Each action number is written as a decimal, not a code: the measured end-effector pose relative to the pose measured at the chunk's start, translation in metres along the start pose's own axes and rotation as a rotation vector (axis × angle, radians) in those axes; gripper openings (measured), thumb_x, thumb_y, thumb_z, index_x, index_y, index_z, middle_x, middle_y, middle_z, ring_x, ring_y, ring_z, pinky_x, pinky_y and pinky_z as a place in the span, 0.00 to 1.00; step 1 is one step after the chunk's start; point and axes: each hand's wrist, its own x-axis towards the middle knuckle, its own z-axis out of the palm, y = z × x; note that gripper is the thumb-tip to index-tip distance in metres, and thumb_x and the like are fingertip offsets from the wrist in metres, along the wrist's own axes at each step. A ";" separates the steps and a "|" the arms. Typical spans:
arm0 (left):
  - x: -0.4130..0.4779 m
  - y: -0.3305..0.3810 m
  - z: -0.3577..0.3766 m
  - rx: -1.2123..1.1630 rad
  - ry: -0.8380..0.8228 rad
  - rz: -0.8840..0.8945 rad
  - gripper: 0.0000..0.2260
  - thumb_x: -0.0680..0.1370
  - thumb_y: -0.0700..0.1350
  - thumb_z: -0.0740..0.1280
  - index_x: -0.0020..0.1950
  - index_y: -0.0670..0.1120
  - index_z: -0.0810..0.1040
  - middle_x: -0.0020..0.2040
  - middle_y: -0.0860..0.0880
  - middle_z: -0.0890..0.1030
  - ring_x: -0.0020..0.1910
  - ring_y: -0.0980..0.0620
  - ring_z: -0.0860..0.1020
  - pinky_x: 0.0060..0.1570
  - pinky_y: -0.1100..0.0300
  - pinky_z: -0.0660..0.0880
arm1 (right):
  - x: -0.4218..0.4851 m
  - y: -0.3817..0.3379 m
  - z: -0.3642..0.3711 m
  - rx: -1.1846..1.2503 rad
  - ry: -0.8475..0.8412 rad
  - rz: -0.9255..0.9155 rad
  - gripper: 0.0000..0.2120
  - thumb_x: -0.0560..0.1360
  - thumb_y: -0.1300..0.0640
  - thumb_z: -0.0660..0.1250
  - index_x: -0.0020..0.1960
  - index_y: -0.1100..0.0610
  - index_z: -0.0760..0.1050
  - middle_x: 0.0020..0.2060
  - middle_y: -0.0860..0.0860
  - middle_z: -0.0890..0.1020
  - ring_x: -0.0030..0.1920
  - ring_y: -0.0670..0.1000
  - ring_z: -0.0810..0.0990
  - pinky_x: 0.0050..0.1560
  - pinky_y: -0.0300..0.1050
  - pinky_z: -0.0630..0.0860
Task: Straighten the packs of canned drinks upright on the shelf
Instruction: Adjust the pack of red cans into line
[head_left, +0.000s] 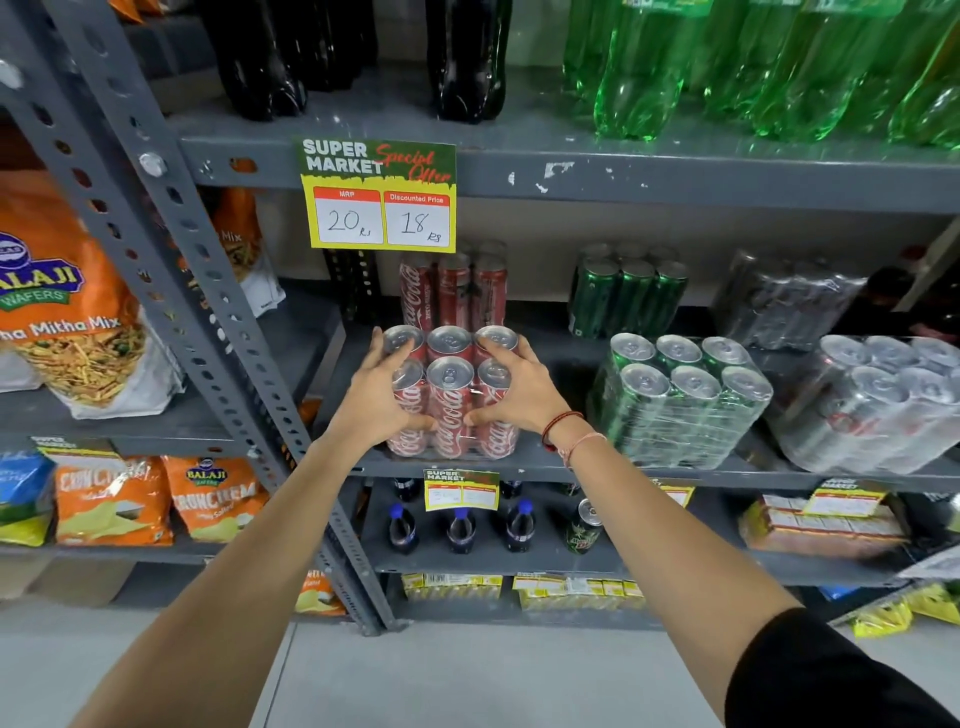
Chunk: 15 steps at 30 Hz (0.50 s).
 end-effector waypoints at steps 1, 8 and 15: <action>0.000 0.000 0.000 -0.001 -0.003 -0.004 0.51 0.58 0.51 0.81 0.75 0.55 0.56 0.78 0.48 0.44 0.76 0.45 0.54 0.71 0.48 0.57 | 0.000 0.000 0.000 0.001 -0.002 0.003 0.51 0.58 0.53 0.82 0.74 0.47 0.59 0.76 0.55 0.51 0.74 0.58 0.60 0.73 0.52 0.59; -0.001 -0.002 0.001 -0.006 -0.014 -0.016 0.51 0.57 0.51 0.81 0.75 0.55 0.57 0.78 0.48 0.44 0.75 0.45 0.55 0.71 0.46 0.59 | -0.003 0.001 0.000 -0.029 0.000 -0.012 0.51 0.58 0.51 0.82 0.75 0.47 0.59 0.76 0.55 0.52 0.74 0.59 0.60 0.72 0.53 0.59; -0.004 0.000 0.000 0.018 -0.011 -0.022 0.50 0.58 0.51 0.80 0.75 0.54 0.56 0.78 0.48 0.44 0.76 0.45 0.54 0.71 0.46 0.58 | -0.007 -0.001 -0.003 -0.040 -0.010 -0.009 0.51 0.58 0.51 0.82 0.75 0.47 0.59 0.76 0.55 0.53 0.73 0.59 0.61 0.72 0.53 0.60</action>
